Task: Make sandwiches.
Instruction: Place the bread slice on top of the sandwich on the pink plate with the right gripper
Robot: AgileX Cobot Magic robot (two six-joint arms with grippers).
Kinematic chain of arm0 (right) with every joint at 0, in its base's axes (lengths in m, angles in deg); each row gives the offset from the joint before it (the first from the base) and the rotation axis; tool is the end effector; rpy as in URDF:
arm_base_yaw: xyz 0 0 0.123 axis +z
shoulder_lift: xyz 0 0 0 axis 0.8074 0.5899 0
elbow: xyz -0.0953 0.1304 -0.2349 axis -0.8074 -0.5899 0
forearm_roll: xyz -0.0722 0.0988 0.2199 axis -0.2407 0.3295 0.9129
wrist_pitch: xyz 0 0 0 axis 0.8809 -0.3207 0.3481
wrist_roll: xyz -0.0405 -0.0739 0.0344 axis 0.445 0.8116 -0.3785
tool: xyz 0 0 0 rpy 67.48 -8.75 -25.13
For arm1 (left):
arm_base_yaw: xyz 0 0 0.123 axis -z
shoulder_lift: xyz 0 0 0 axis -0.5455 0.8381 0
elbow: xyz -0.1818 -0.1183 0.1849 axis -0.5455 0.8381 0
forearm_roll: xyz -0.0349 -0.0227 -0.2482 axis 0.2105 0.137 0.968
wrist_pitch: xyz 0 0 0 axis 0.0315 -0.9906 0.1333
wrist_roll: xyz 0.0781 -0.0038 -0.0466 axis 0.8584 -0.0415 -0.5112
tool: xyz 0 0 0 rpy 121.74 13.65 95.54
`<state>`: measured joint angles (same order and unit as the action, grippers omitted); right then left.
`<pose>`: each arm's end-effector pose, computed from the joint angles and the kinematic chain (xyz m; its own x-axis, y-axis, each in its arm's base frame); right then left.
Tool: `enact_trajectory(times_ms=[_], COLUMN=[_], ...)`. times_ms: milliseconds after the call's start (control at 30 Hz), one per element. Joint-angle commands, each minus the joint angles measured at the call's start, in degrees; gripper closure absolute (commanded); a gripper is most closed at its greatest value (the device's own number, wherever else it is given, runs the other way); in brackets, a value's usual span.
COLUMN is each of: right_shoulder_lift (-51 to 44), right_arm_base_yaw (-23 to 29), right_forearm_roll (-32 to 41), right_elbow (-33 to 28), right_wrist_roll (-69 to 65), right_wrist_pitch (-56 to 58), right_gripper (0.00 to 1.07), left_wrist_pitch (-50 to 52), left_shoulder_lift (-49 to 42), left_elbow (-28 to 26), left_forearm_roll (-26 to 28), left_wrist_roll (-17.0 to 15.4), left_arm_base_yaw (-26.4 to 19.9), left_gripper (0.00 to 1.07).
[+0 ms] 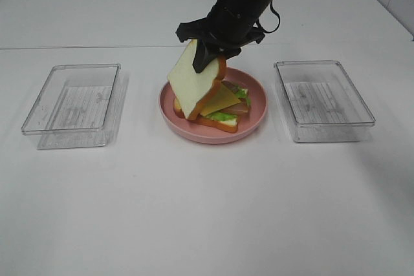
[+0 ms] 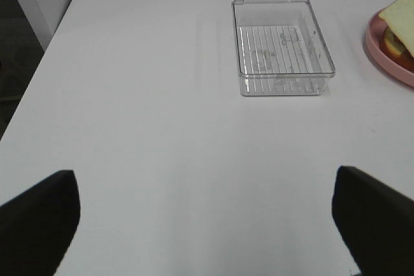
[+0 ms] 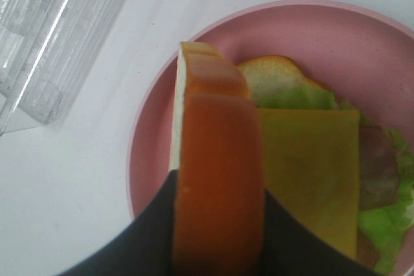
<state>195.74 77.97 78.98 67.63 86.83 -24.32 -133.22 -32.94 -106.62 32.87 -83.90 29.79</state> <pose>0.4470 0.2287 0.1854 -0.8633 -0.3387 -0.3741 -0.4537 0.8456 0.2814 -0.0086 -0.0016 0.2809 -0.4499 -0.0483 -0.8918 -0.0563 0.9981 -0.0257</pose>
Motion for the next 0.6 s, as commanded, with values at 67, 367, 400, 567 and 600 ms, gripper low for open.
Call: enact_trajectory(times_ms=[67,367,400,567,600], right_shoulder_lift=[1.1,1.7,1.7,1.6,1.6], right_arm_base_yaw=[-0.2,-0.2,-0.2,-0.2,-0.2], right_forearm_roll=[-4.8,-9.7,-9.9,-10.4,-10.4], right_elbow=[0.1,0.1,0.1,0.2,0.2], right_wrist_roll=[-2.8,-6.8,-6.8,-6.3,-6.3], right_wrist_pitch=[-0.2,-0.2,0.1,1.4,1.4], right_gripper=[1.07,0.7,0.55,0.08,0.08], left_wrist_pitch=[0.4,0.4,0.4,0.4,0.4], left_shoulder_lift=[-0.7,-0.7,-0.7,-0.7,-0.7], left_elbow=[0.1,0.1,0.1,0.1,0.1], left_forearm_roll=[0.5,0.5,0.5,0.5,0.5], left_wrist_roll=[-0.2,-0.2,-0.2,-0.2,-0.2], left_arm_base_yaw=[-0.1,-0.1,-0.1,-0.1,-0.1], left_gripper=[0.09,0.09,0.09,0.09,0.09])
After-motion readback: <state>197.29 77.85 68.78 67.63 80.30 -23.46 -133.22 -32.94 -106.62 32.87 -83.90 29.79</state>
